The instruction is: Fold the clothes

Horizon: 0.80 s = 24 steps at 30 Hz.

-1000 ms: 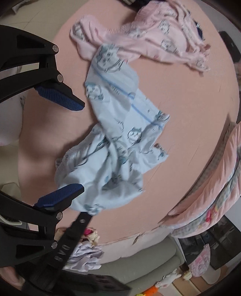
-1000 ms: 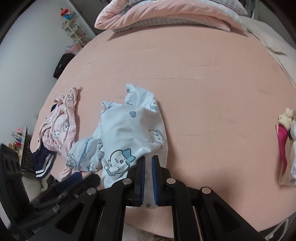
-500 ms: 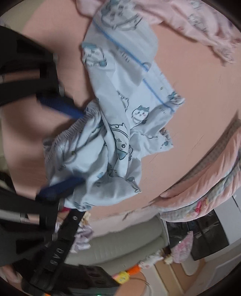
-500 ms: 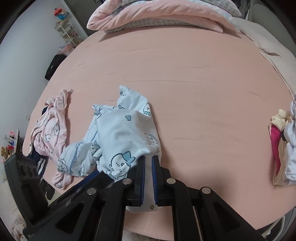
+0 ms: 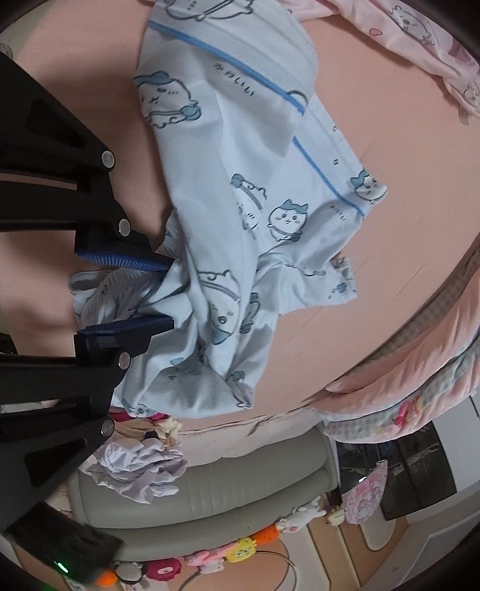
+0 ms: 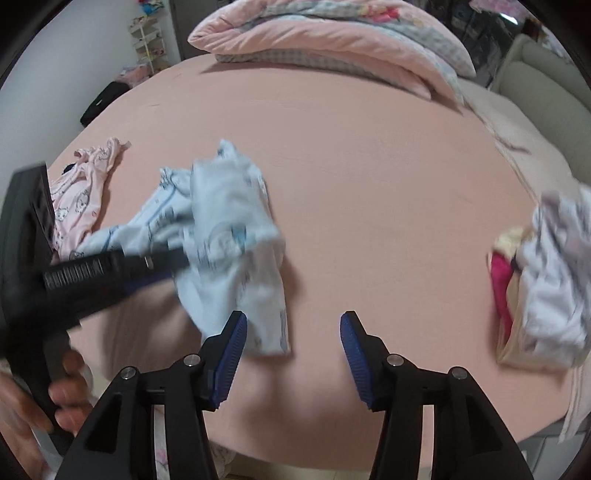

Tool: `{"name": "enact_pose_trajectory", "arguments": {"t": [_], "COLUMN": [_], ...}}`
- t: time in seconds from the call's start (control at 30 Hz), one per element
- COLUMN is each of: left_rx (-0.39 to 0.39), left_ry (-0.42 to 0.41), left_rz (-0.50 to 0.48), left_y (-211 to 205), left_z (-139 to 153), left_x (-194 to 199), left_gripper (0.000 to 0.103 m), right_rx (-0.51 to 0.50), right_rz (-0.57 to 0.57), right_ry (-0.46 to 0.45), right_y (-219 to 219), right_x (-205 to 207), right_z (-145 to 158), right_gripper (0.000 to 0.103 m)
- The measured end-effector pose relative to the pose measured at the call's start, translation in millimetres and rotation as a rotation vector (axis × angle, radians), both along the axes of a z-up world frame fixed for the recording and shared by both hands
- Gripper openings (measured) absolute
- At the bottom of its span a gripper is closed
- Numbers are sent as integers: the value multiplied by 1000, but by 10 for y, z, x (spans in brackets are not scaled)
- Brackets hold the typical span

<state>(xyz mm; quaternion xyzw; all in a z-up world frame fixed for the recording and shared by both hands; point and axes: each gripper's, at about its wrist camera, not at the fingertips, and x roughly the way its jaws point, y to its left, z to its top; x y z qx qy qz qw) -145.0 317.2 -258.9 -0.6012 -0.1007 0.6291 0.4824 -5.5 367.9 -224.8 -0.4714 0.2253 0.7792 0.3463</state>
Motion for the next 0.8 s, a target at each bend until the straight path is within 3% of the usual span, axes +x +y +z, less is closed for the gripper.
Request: {"name": "enact_pose_trajectory", "arguments": {"t": [0.23,0.53,0.8], "left_rx": [26,69,58], "left_ry": [0,-37,8], "left_rz": [20,44,21], "left_y": [-84,-123,-102], "left_z": [39,43,90], "left_x": [-35,-103,-73], "left_gripper": [22,22,22], "right_rx": [-51,-43,33], "right_rz": [-38,-15,3], "right_ry": [34,6,-13], "right_y": [-114,-193,-185], "right_x": [45,-179,-357], "right_z": [-238,-481,-547], "right_gripper": [53,53,53]}}
